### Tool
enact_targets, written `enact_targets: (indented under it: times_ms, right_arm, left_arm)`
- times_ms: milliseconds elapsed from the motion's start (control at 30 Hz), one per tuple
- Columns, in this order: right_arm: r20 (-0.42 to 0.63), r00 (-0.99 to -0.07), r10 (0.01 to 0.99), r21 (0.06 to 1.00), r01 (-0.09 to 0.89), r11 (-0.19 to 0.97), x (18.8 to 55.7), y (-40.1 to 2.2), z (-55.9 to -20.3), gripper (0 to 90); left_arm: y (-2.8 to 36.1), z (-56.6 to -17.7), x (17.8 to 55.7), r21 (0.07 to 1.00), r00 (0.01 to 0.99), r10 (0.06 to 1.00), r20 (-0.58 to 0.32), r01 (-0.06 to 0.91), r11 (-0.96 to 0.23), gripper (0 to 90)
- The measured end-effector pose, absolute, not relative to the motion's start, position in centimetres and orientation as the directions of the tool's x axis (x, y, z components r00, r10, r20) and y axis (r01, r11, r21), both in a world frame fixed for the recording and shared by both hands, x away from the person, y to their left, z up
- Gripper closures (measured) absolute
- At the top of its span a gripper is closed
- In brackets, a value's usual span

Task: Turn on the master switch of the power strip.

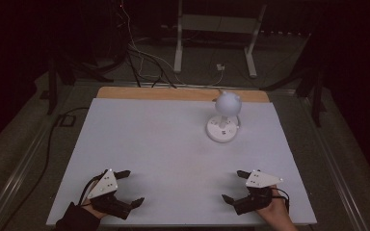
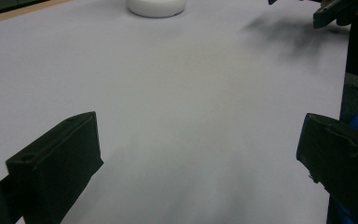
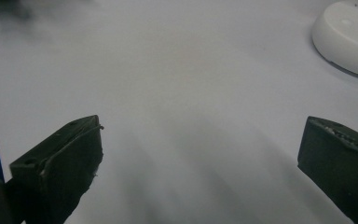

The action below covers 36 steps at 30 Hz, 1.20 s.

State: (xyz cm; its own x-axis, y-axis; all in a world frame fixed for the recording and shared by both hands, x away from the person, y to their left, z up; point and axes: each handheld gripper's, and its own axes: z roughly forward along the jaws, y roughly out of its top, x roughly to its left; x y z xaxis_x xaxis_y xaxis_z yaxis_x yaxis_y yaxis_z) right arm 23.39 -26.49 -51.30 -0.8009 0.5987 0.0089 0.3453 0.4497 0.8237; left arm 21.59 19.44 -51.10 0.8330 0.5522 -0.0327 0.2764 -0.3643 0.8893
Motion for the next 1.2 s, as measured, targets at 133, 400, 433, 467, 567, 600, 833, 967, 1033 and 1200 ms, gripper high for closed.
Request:
enact_targets:
  times_ms: [133, 400, 433, 467, 567, 600, 833, 967, 1033, 1200]
  right_arm:
    - [0.034, -0.805, 0.592, 0.828, 0.354, 0.434, 23.4, -26.3, -51.1, 0.0]
    - [0.04, -0.814, 0.579, 0.831, 0.349, 0.433, 23.4, -26.0, -50.7, 0.0]
    - [0.048, -0.817, 0.575, 0.834, 0.349, 0.427, 23.4, -25.9, -50.5, 0.0]
    - [0.048, -0.817, 0.575, 0.834, 0.349, 0.427, 23.4, -25.9, -50.5, 0.0]
    - [0.057, -0.822, 0.567, 0.834, 0.352, 0.426, 23.4, -25.6, -50.1, 0.0]
    - [0.059, -0.825, 0.563, 0.833, 0.351, 0.427, 23.4, -25.5, -50.0, 0.0]
    - [0.085, -0.839, 0.538, 0.834, 0.356, 0.423, 23.6, -24.8, -49.2, 0.0]
    - [0.097, -0.845, 0.526, 0.836, 0.356, 0.418, 23.7, -24.5, -48.8, 0.0]
    - [0.107, -0.845, 0.524, 0.838, 0.361, 0.41, 23.9, -24.5, -48.6, 0.0]
    - [0.118, -0.85, 0.514, 0.844, 0.359, 0.399, 24.1, -24.5, -48.1, 0.0]
  left_arm:
    - [19.5, -51.1, 21.6, 0.891, 0.832, 0.554, -0.037, 0.278, -0.358, 0.3]
    - [19.5, -51.0, 21.6, 0.893, 0.832, 0.554, -0.04, 0.278, -0.353, 0.3]
    - [19.5, -51.0, 21.6, 0.894, 0.831, 0.554, -0.04, 0.278, -0.353, 0.3]
    - [19.5, -51.0, 21.6, 0.894, 0.832, 0.554, -0.04, 0.278, -0.352, 0.3]
    - [19.5, -51.0, 21.6, 0.894, 0.832, 0.554, -0.04, 0.278, -0.352, 0.3]
    - [19.5, -51.0, 21.6, 0.893, 0.832, 0.553, -0.041, 0.278, -0.353, 0.3]
    - [19.5, -51.0, 21.6, 0.894, 0.834, 0.55, -0.041, 0.276, -0.353, 0.3]
    - [19.5, -51.0, 21.5, 0.893, 0.835, 0.549, -0.038, 0.275, -0.356, 0.3]
    - [19.5, -51.0, 21.5, 0.894, 0.836, 0.547, -0.04, 0.275, -0.354, 0.3]
    - [19.5, -50.9, 21.6, 0.896, 0.836, 0.547, -0.047, 0.277, -0.347, 0.3]
